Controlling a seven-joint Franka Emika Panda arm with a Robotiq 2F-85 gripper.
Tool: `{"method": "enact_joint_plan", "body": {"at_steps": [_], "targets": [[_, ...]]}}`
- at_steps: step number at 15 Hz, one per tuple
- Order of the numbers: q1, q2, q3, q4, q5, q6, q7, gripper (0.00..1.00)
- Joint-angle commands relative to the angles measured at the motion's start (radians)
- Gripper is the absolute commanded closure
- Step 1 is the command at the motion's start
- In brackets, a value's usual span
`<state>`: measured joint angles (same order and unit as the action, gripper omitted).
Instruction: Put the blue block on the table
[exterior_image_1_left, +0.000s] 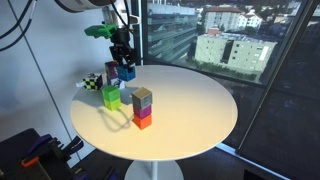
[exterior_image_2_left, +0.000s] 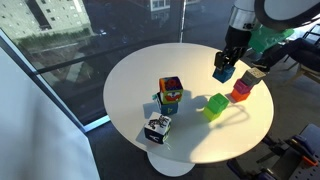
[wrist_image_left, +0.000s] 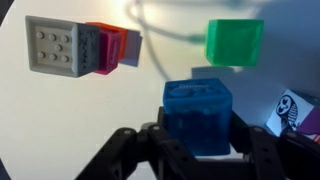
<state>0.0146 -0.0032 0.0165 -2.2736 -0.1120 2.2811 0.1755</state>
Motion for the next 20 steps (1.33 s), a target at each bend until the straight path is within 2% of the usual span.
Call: {"method": "enact_joint_plan", "body": {"at_steps": [1, 10, 20], "targets": [[-0.017, 0.049, -0.019, 0.058, -0.04, -0.011, 0.034, 0.68], [-0.019, 0.175, -0.06, 0.102, -0.066, 0.034, 0.064, 0.68], [-0.006, 0.272, -0.088, 0.08, -0.082, 0.132, 0.069, 0.68]]}}
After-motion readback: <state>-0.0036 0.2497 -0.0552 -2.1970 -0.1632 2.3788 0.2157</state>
